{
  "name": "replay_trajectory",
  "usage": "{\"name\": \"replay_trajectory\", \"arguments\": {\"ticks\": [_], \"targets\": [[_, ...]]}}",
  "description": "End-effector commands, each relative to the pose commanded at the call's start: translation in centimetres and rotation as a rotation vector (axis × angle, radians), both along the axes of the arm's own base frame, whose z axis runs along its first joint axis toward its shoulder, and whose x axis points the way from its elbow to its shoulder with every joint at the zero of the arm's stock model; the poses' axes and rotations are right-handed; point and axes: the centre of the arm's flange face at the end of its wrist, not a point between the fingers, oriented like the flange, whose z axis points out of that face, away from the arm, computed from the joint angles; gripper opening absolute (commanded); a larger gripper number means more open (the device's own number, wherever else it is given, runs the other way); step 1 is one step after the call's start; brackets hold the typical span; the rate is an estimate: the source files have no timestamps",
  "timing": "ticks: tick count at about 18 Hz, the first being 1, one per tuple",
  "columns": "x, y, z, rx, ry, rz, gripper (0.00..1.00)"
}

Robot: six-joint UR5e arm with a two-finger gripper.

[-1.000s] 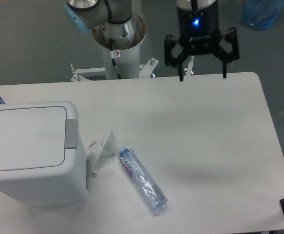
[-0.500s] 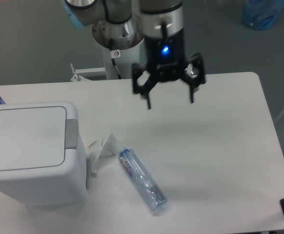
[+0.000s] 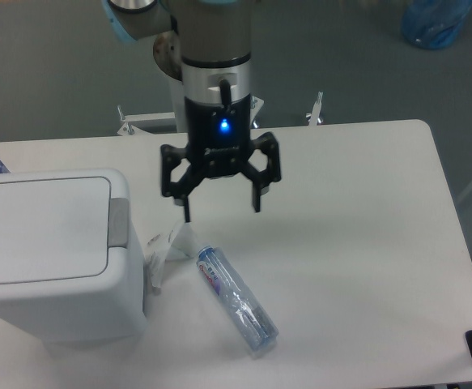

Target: Open the trash can

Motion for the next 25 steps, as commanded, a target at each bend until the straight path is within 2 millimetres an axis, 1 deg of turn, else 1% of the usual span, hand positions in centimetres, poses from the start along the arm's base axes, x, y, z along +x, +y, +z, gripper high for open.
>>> {"name": "replay_trajectory", "arguments": {"ticks": [2,5,6,8,11,13,25], "targets": [[0.5,0.4,-0.6,-0.007,-0.009,-0.008,1.0],[1.6,0.9,-0.9,-0.012,-0.013,-0.028,1.0],[1.7,1.0,-1.1,-0.014,-0.015,-0.03,1.0],[2.5,1.3,-1.7,-0.023,-0.024,-0.042,1.0],[2.8,1.3,-2.0,-0.028,-0.028,-0.045,1.0],[3.4,1.5,-2.3,-0.032,-0.031,-0.056,1.0],[3.7,1.6,-2.8,-0.039,-0.036,-0.062,1.0]]}}
